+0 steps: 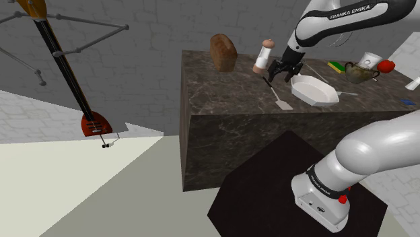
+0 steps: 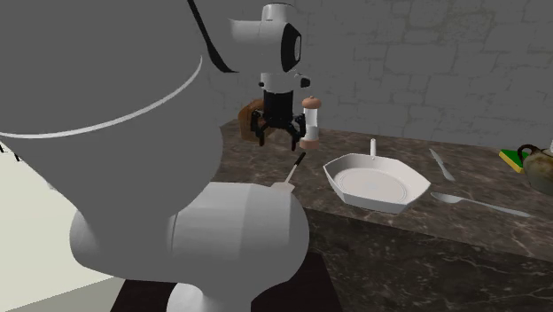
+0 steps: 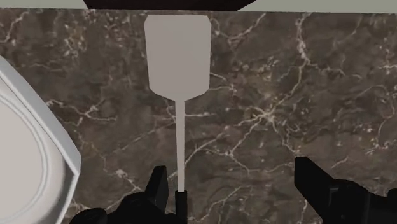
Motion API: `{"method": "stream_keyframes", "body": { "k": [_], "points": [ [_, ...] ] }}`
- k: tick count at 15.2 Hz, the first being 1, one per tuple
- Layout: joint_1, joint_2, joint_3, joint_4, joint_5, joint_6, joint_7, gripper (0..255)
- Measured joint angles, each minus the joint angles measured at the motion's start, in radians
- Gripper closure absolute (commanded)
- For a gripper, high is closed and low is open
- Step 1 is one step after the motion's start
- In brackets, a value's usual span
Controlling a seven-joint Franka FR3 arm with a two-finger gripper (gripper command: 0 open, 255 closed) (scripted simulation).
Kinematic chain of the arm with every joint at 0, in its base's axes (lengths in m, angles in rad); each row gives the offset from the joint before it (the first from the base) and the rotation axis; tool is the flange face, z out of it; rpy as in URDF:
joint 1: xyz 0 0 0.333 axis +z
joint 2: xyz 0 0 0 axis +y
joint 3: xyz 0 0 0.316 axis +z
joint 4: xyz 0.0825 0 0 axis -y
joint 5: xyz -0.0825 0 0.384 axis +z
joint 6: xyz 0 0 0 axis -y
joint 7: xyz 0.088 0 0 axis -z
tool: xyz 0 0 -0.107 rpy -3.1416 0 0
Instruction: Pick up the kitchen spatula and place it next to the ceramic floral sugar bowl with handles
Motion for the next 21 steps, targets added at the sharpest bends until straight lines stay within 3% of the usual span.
{"method": "stream_keyframes", "body": {
  "k": [5,12,18,19,21],
  "points": [
    [-0.041,0.129,-0.038,0.016,-0.024,0.128,0.009,0],
    [-0.041,0.201,-0.046,-0.011,-0.015,0.228,0.004,0],
    [-0.041,0.21,-0.047,-0.015,-0.014,0.241,0.002,0],
    [-0.041,0.21,-0.047,-0.015,-0.014,0.241,0.002,255],
    [-0.041,0.21,-0.047,-0.015,-0.014,0.241,0.002,255]
  ]
}}
